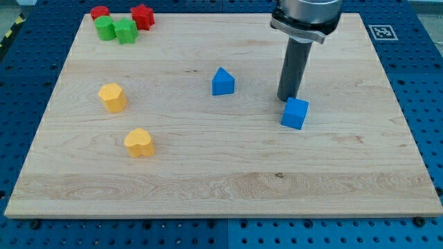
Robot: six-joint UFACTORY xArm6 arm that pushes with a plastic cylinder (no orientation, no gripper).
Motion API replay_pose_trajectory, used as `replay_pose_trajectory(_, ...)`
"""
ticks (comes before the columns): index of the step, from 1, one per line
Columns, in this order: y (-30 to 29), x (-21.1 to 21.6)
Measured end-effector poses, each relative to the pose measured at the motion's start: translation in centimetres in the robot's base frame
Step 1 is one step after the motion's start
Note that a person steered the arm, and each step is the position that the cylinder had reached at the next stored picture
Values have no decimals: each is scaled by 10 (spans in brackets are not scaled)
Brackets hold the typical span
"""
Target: Place the cube left to the triangle
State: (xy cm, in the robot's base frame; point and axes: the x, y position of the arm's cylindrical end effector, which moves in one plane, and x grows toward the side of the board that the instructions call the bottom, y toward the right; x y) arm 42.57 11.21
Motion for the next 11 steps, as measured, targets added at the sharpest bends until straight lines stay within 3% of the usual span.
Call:
replay_pose_trajectory(1, 26, 4)
replay_pose_trajectory(2, 60, 46)
replay_pose_trajectory(3, 44, 51)
replay_pose_trajectory(5, -42, 38)
replay_pose_trajectory(11, -136, 18)
